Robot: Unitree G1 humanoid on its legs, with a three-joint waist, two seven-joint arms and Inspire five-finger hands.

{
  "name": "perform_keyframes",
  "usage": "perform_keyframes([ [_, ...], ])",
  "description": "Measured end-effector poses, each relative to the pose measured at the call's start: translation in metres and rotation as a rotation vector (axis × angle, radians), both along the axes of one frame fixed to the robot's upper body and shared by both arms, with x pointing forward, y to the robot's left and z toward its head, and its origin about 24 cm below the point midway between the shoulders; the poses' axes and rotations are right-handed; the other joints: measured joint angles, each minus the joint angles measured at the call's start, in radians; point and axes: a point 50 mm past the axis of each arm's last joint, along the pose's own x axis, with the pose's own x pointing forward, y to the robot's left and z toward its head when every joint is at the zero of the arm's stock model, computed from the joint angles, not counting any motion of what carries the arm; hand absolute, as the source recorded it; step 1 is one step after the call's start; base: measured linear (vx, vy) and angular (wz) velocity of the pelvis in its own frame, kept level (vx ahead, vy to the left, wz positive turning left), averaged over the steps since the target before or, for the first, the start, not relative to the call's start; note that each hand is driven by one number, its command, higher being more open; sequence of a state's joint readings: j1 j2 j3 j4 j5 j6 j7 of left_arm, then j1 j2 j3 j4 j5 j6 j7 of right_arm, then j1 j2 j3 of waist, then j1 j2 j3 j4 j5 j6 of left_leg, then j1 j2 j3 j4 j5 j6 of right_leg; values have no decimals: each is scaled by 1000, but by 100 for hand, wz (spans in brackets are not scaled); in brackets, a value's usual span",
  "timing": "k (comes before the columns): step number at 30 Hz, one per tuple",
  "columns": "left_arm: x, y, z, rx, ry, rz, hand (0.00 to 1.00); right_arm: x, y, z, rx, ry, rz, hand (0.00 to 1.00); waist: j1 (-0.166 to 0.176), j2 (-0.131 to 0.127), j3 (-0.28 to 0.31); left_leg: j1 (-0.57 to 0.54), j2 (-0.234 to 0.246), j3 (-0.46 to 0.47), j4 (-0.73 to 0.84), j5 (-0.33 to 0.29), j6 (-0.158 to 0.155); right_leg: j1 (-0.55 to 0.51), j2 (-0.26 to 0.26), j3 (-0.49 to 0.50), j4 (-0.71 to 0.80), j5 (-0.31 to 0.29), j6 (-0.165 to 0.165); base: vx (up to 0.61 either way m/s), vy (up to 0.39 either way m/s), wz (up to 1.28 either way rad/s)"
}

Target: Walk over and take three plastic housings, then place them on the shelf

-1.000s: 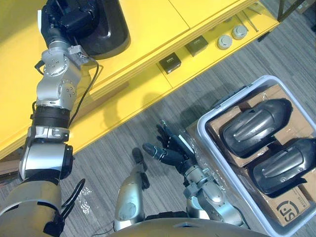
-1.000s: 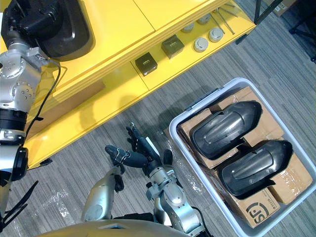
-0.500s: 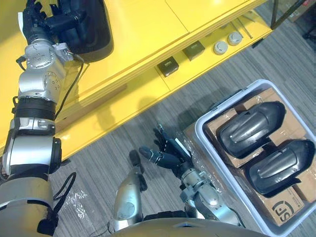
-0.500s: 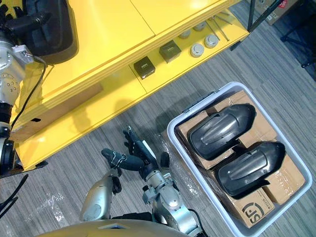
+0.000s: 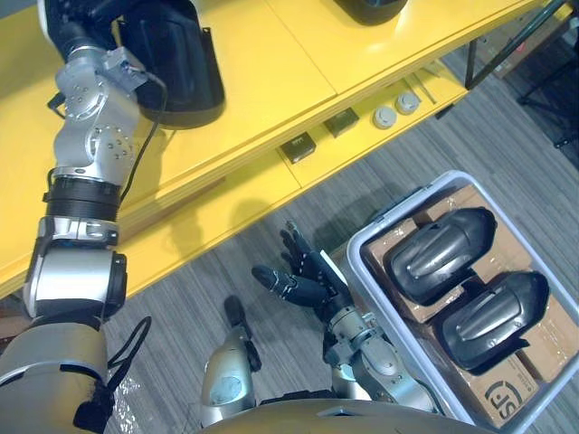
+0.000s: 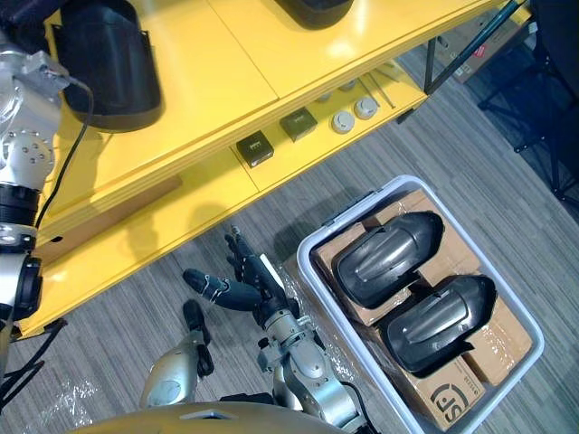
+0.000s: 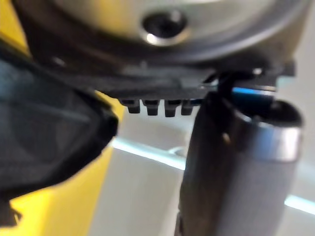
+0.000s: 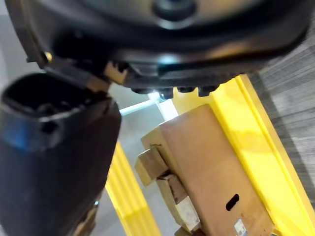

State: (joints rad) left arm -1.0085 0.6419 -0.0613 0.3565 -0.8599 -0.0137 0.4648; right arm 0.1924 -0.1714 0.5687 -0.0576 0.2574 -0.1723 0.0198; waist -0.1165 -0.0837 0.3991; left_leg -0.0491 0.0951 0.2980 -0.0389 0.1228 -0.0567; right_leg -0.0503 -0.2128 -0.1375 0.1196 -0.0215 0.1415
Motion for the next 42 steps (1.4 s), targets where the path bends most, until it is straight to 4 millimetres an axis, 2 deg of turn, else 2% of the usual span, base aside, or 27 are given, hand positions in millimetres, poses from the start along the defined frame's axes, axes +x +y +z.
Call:
perform_keyframes([
  [3,-12,-20,13,-9,-126,-75,100,10,-3,20,27,-88,-52,100,-6,11,-43,28,-1,4,-22,1,-1,22,2,-2,-13,0,0,37,11,-4],
  [4,-15,-21,13,-21,-152,-82,100,11,-4,26,41,-109,-64,100,-8,15,-57,28,-2,4,-24,1,-1,24,2,-3,-17,0,0,51,11,-1],
  [5,-24,-23,13,-44,-208,-93,100,14,-9,39,74,-165,-91,100,-12,24,-78,36,-2,4,-31,1,-2,28,3,-5,-18,0,0,40,10,-1],
  [6,-38,-23,11,-66,-270,-80,100,18,-16,58,117,-261,-123,100,-12,38,-97,55,-2,5,-43,2,-3,43,4,-7,-19,0,0,41,8,-1],
  [8,-48,-19,5,-65,-300,-39,100,22,-21,74,144,-341,-145,100,-12,49,-118,62,-2,4,-43,2,-4,52,4,-12,-21,0,0,26,7,3],
  [9,-59,-12,-9,-34,-311,55,100,26,-27,93,172,-438,-155,100,-10,64,-149,61,-1,-1,-44,1,-5,59,5,-21,-30,0,0,15,5,8],
  [10,-64,-8,-16,-24,-310,96,100,28,-28,100,182,-475,-152,100,-7,69,-157,63,-2,-3,-44,1,-5,66,5,-24,-37,0,0,3,0,11],
  [11,-75,0,-34,8,-293,195,100,30,-31,111,201,-531,-137,100,3,80,-169,69,-1,-8,-44,1,-6,78,6,-29,-41,0,0,-18,-2,21],
  [12,-89,9,-67,47,-222,329,100,35,-37,120,190,-584,-138,100,14,91,-186,74,-1,-25,-44,1,-8,102,7,-50,-56,0,0,-23,-5,28],
  [15,-107,20,-115,88,-73,456,100,41,-50,125,160,-624,-142,100,46,96,-199,75,1,-56,-44,6,-14,129,11,-81,-71,0,0,-36,-9,33],
  [17,-131,31,-169,74,130,544,100,52,-63,130,141,-643,-136,100,91,91,-202,73,2,-88,-46,14,-17,144,15,-114,-72,-2,-2,-77,-11,39],
  [18,-138,33,-179,65,169,555,100,55,-65,130,144,-639,-136,100,100,88,-204,71,2,-93,-46,16,-17,145,15,-120,-72,-3,-3,-77,-5,39],
  [20,-167,31,-213,51,310,556,100,67,-66,128,127,-627,-145,100,143,71,-215,59,1,-131,-46,28,-19,160,17,-162,-73,-8,-10,-55,-10,49],
  [21,-177,29,-220,59,342,541,100,73,-65,127,120,-617,-142,100,157,64,-219,54,1,-143,-46,33,-19,163,18,-174,-73,-9,-12,-38,-14,40],
  [23,-189,21,-227,71,373,478,100,81,-60,123,107,-584,-123,100,191,59,-223,52,-2,-168,-46,38,-21,179,19,-198,-76,-12,-16,-45,-15,39],
  [26,-198,6,-226,108,371,356,100,97,-40,114,106,-514,-76,100,227,61,-223,49,-5,-198,-49,46,-27,201,21,-233,-87,-13,-16,-76,-13,38],
  [28,-197,-6,-224,118,344,244,100,112,-16,103,82,-429,-13,100,244,67,-227,35,-5,-224,-50,55,-24,205,24,-259,-87,-15,-13,-91,-14,32],
  [31,-195,-13,-225,115,342,184,100,121,4,94,54,-371,24,100,256,68,-228,25,-7,-242,-49,66,-28,206,25,-274,-87,-13,-15,-34,-11,16],
  [34,-193,-20,-227,118,341,139,100,129,14,92,18,-355,11,100,279,69,-227,22,-7,-248,-49,67,-28,207,26,-281,-88,-12,-15,2,-17,8],
  [37,-192,-27,-228,116,341,91,100,142,23,96,-26,-340,-34,100,286,72,-226,19,-9,-257,-46,68,-28,208,26,-288,-88,-12,-15,17,-22,7],
  [40,-189,-37,-228,128,328,19,100,155,23,96,-62,-311,-104,100,289,81,-221,12,-12,-267,-46,71,-27,208,26,-296,-88,-12,-15,4,-16,9],
  [42,-187,-45,-228,132,319,-42,100,163,17,97,-70,-289,-178,100,297,96,-211,4,-13,-274,-46,74,-27,202,25,-299,-86,-12,-15,-11,-11,7],
])
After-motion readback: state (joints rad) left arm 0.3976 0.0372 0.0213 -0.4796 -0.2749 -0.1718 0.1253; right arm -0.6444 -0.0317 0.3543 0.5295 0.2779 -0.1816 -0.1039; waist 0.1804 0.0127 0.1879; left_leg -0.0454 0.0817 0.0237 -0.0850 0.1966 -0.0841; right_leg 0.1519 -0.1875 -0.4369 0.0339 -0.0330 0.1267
